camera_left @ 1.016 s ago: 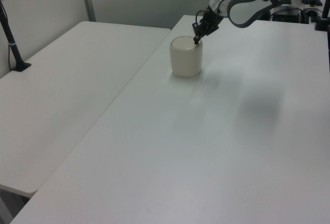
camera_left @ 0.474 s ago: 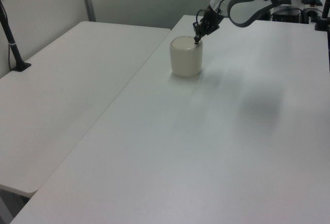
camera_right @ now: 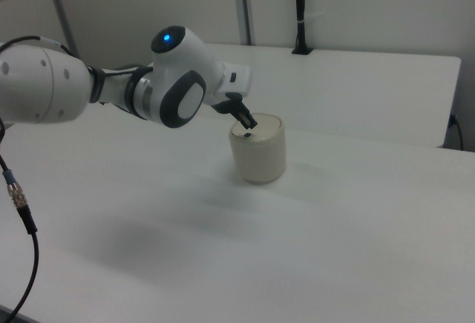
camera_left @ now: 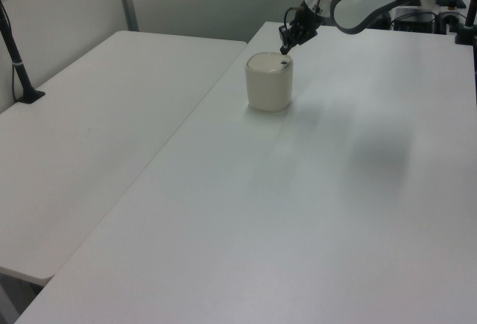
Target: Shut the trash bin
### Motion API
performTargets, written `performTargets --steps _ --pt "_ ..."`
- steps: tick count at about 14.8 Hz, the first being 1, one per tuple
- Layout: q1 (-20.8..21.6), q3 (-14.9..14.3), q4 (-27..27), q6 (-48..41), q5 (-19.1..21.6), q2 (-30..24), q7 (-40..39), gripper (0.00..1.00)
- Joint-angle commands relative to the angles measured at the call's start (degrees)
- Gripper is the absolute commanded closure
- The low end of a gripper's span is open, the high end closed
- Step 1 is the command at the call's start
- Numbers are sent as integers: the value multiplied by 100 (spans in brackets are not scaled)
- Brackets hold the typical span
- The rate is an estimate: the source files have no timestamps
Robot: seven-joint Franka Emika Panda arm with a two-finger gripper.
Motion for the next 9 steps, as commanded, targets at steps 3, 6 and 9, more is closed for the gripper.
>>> performTargets --steps 3,6,9 --pt "-19 45 -86 -1348 86 -977 -8 100" --pt "-10 54 -51 -2078 94 -1338 -17 82" --pt "-1 150 -16 -2755 103 -1593 -26 37"
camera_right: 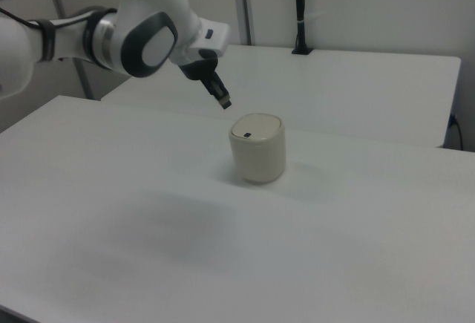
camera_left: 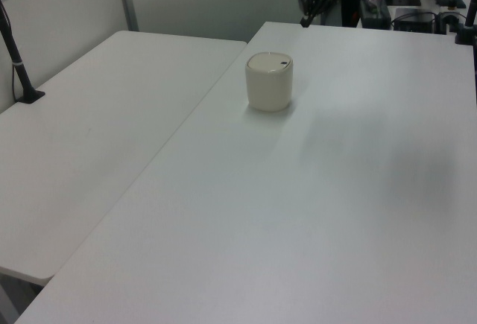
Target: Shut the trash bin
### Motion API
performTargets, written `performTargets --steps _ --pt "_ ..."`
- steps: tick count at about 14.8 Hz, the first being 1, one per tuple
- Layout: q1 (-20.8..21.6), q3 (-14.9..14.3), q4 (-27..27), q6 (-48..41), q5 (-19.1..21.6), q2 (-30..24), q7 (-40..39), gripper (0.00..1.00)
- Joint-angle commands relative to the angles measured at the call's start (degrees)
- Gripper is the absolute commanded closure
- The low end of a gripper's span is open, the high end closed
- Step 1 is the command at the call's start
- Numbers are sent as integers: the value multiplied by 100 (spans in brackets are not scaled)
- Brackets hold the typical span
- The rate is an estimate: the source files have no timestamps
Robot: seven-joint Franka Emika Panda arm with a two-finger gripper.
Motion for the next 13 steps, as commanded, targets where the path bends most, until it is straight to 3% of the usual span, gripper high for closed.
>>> performTargets --steps 1,4,10,13 --pt "-10 167 -56 -735 76 -332 -26 25" --pt "-1 194 14 -982 76 -411 -26 0" --pt "69 203 14 -1404 67 -596 -79 0" --pt "95 369 -12 -1842 58 -894 -96 0"
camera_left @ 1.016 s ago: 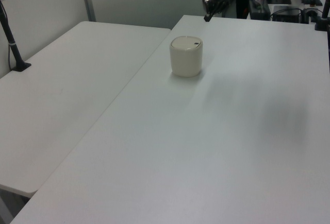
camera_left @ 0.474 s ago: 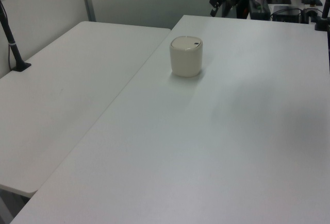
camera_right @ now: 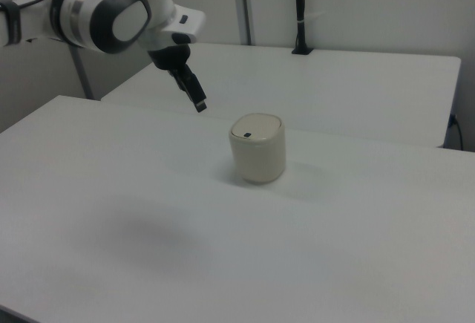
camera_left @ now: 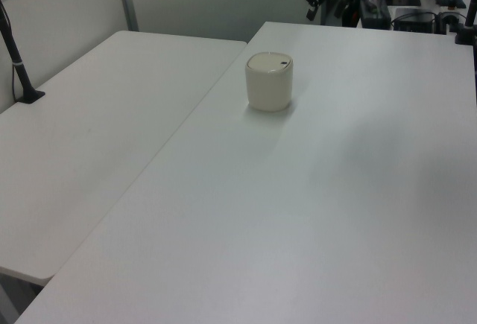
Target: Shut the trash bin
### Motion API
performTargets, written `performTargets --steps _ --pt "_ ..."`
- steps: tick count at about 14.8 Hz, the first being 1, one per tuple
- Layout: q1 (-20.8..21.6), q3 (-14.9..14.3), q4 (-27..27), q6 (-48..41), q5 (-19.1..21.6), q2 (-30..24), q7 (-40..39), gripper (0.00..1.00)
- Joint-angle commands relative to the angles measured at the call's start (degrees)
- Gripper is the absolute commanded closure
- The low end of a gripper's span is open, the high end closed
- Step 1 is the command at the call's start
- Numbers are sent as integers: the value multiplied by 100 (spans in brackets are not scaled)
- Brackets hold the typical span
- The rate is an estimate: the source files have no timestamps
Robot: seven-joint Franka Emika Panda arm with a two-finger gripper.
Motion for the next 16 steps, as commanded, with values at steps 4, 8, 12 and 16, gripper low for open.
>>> performTargets --steps 4,8,12,16 --pt "295 147 -81 -1525 48 -770 -915 0" --pt "489 165 -37 -2107 -57 -868 -2269 0" --pt "454 244 -28 -2187 -285 -772 -2694 0" --pt "480 270 -37 -2187 -453 -745 -2703 0"
